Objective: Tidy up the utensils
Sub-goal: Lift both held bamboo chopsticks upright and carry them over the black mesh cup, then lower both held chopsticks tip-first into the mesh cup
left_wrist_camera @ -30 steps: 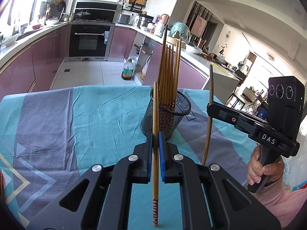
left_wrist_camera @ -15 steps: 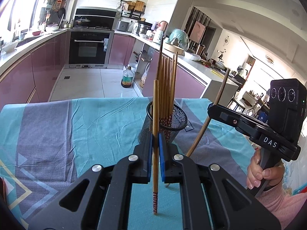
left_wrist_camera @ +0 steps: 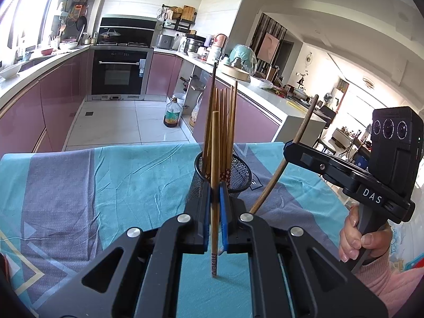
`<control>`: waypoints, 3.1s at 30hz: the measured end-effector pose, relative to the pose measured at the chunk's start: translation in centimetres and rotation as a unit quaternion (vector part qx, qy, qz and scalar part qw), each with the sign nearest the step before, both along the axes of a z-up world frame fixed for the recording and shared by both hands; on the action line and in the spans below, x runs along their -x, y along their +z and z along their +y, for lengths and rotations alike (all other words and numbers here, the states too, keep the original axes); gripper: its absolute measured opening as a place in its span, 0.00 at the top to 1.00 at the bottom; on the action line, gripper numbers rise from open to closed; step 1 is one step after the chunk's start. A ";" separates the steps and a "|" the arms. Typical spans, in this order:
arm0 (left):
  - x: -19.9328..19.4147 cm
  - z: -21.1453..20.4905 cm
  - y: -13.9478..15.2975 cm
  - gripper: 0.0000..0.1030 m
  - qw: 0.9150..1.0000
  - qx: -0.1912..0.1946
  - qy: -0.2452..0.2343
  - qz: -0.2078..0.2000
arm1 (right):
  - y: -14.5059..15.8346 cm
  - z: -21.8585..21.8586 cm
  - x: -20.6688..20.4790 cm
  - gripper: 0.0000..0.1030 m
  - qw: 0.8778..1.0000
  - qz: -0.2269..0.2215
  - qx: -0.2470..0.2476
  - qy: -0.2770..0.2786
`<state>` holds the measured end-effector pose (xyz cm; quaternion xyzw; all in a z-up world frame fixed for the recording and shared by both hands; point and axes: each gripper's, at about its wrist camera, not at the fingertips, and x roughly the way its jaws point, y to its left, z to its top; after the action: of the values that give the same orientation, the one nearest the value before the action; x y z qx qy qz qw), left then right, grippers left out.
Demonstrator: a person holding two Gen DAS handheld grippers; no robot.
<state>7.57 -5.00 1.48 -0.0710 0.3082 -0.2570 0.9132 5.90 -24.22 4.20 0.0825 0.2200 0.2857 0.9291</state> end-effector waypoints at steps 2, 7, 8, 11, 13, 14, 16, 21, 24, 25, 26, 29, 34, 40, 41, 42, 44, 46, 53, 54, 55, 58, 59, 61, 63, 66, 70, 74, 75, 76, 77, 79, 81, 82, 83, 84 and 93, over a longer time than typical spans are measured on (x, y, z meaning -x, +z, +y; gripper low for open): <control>0.0 0.0 0.1 0.93 1.000 0.002 -0.002 -0.001 | 0.2 -0.1 0.0 0.95 1.000 -0.002 0.001 -0.001; -0.2 0.0 0.2 0.93 1.000 0.006 -0.004 -0.005 | 0.6 -0.2 0.2 0.95 1.000 -0.009 0.004 -0.005; -0.2 0.0 0.2 0.93 1.000 0.007 -0.005 -0.005 | 0.7 -0.2 0.2 0.95 1.000 -0.010 0.004 -0.006; -0.3 0.0 0.4 0.93 1.000 0.010 -0.008 -0.006 | 0.9 -0.4 0.2 0.95 1.000 -0.013 0.005 -0.008; -0.2 0.0 0.5 0.93 1.000 0.012 -0.009 -0.008 | 1.1 -0.4 0.3 0.95 1.000 -0.016 0.006 -0.009; -0.2 0.1 0.6 0.93 1.000 0.012 -0.009 -0.009 | 1.2 -0.4 0.3 0.95 1.000 -0.017 0.007 -0.009; -0.2 0.3 0.8 0.93 1.000 0.016 -0.010 -0.012 | 1.4 -0.5 0.4 0.95 1.000 -0.019 0.007 -0.010; -0.2 0.7 1.6 0.93 0.999 0.021 -0.011 -0.023 | 1.8 -0.5 0.5 0.95 1.000 -0.027 0.009 -0.013; -0.3 0.7 2.1 0.93 0.999 0.025 -0.013 -0.029 | 2.2 -0.5 0.6 0.95 0.999 -0.034 0.012 -0.016; -0.3 0.8 2.3 0.93 0.999 0.025 -0.013 -0.032 | 2.5 -0.4 0.5 0.95 0.999 -0.036 0.012 -0.016; -0.3 0.8 2.5 0.93 0.999 0.026 -0.013 -0.035 | 2.6 -0.5 0.5 0.95 0.999 -0.038 0.012 -0.017; -0.3 0.8 3.1 0.93 0.999 0.028 -0.014 -0.044 | 3.0 -0.6 0.4 0.95 0.999 -0.045 0.014 -0.018; -0.2 0.9 4.1 0.93 0.998 0.027 -0.013 -0.059 | 3.7 -0.7 0.5 0.95 0.998 -0.056 0.014 -0.019; 0.2 1.4 4.7 0.93 0.997 0.027 -0.012 -0.072 | 4.1 -0.8 0.4 0.95 0.998 -0.064 0.012 -0.019; 0.2 1.5 4.8 0.93 0.997 0.028 -0.012 -0.073 | 4.2 -0.8 0.4 0.95 0.998 -0.064 0.012 -0.019; 0.4 1.5 4.8 0.93 0.997 0.028 -0.011 -0.075 | 4.3 -0.7 0.4 0.95 0.998 -0.065 0.011 -0.018; 0.7 1.6 5.1 0.93 0.997 0.028 -0.010 -0.078 | 4.4 -0.7 0.3 0.95 0.998 -0.066 0.011 -0.019; 0.7 1.6 5.2 0.93 0.996 0.029 -0.010 -0.081 | 4.5 -0.8 0.3 0.95 0.998 -0.067 0.010 -0.018; 1.3 1.3 6.5 0.93 0.995 0.027 -0.010 -0.095 | 5.0 -0.9 0.1 0.95 0.997 -0.074 0.008 -0.018; 1.5 1.2 6.6 0.93 0.995 0.026 -0.010 -0.097 | 4.9 -0.9 0.1 0.95 0.997 -0.075 0.007 -0.017; 1.5 1.3 6.8 0.93 0.995 0.026 -0.010 -0.100 | 5.0 -1.0 0.1 0.95 0.997 -0.076 0.007 -0.017; 1.8 1.1 7.1 0.93 0.994 0.024 -0.010 -0.105 | 5.1 -1.1 0.2 0.95 0.997 -0.079 0.007 -0.018; 1.9 1.0 7.3 0.93 0.994 0.024 -0.010 -0.106 | 5.2 -1.0 0.2 0.95 0.997 -0.080 0.007 -0.018; 2.0 1.0 7.4 0.93 0.994 0.024 -0.008 -0.109 | 5.3 -1.1 0.2 0.95 0.996 -0.082 0.007 -0.018; 2.1 1.0 7.6 0.93 0.994 0.024 -0.008 -0.110 | 5.5 -1.1 0.1 0.95 0.996 -0.085 0.008 -0.019; 2.3 0.9 7.9 0.93 0.993 0.027 -0.008 -0.111 | 5.4 -1.2 0.1 0.95 0.996 -0.086 0.007 -0.021; 1.9 0.7 8.4 0.93 0.993 0.027 -0.008 -0.115 | 5.5 -1.3 -0.2 0.95 0.996 -0.085 0.006 -0.024; 1.9 0.7 8.6 0.93 0.993 0.026 -0.007 -0.116 | 5.7 -1.4 -0.5 0.95 0.996 -0.087 0.005 -0.026; 1.9 0.7 8.6 0.93 0.993 0.026 -0.007 -0.115 | 5.7 -1.4 -0.6 0.95 0.996 -0.087 0.005 -0.027; 1.9 0.7 8.6 0.93 0.993 0.026 -0.007 -0.115 | 5.8 -1.4 -0.7 0.95 0.996 -0.087 0.005 -0.027; 1.8 0.8 8.7 0.93 0.993 0.026 -0.007 -0.116 | 5.8 -1.4 -0.7 0.95 0.996 -0.087 0.005 -0.028; 1.3 1.0 8.8 0.93 0.993 0.026 -0.005 -0.114 | 5.7 -1.4 -0.6 0.95 0.996 -0.087 0.005 -0.029; 0.8 1.1 8.9 0.93 0.993 0.026 -0.004 -0.113 | 5.7 -1.4 -0.7 0.95 0.996 -0.086 0.004 -0.030; 0.8 1.1 8.9 0.93 0.993 0.026 -0.004 -0.112 | 5.7 -1.4 -0.7 0.95 0.996 -0.085 0.004 -0.031; 0.7 1.1 9.0 0.93 0.993 0.026 -0.003 -0.112 | 5.7 -1.4 -0.7 0.95 0.996 -0.085 0.004 -0.032; 0.6 1.1 9.1 0.93 0.993 0.027 -0.003 -0.112 | 5.7 -1.2 -0.6 0.95 0.996 -0.085 0.003 -0.033; 0.2 0.5 9.3 0.93 0.994 0.020 0.000 -0.106 | 5.9 -1.0 -1.2 0.95 0.996 -0.082 0.006 -0.040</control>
<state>7.40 -4.55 10.75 -0.0617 0.2041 -0.2692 0.9392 7.07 -25.18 10.13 0.0623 0.1414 0.2532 0.9550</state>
